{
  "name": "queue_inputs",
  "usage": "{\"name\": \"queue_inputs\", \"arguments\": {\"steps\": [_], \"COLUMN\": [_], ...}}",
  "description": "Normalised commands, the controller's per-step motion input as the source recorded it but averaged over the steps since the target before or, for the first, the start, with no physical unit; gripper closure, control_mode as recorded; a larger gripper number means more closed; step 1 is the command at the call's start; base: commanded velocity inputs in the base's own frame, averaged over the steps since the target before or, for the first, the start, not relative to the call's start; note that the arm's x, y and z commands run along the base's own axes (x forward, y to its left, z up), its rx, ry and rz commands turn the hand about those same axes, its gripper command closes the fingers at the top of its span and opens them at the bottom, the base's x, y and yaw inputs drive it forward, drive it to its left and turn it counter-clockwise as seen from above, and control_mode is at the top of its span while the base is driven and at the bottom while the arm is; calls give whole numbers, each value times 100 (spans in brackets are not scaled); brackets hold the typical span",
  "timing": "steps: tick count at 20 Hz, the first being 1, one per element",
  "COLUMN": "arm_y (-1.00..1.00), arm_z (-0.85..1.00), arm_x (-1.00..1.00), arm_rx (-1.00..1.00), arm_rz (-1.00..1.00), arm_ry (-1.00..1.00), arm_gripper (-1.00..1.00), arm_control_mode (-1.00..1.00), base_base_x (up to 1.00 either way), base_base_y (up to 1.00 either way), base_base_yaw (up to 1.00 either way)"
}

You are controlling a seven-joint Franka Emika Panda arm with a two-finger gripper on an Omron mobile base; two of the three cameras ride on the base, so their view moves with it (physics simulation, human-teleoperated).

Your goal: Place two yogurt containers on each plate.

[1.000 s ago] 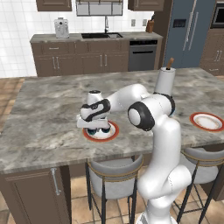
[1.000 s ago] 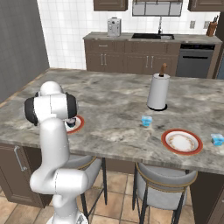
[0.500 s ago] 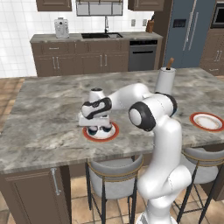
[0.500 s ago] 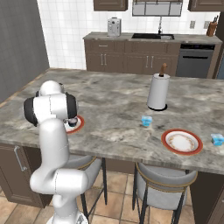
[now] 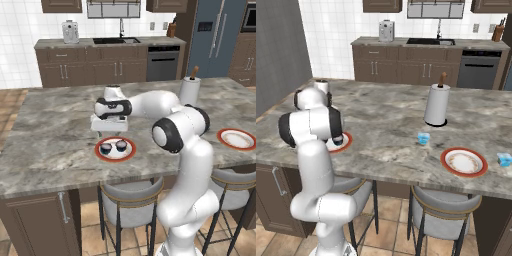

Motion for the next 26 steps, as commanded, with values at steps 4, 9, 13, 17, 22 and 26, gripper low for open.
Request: {"name": "queue_inputs", "arguments": {"steps": [4, 9, 13, 17, 22, 26], "arm_y": [-16, -48, -84, -97, -59, -9], "arm_z": [67, 30, 2, 0, -2, -7], "arm_x": [-42, -97, -100, -100, -95, -72], "arm_rx": [0, 0, 5, 18, 7, 0], "arm_rz": [0, 0, 0, 0, 6, 18], "arm_ry": [6, 0, -11, -19, -11, 0], "arm_gripper": [-100, -100, -100, -100, -100, -100], "arm_control_mode": [-100, -100, -100, -100, -100, -100], "base_base_x": [0, 0, 0, 0, 0, 0], "base_base_y": [0, 0, 0, 0, 0, 0], "base_base_yaw": [0, 0, 0, 0, 0, 0]}}
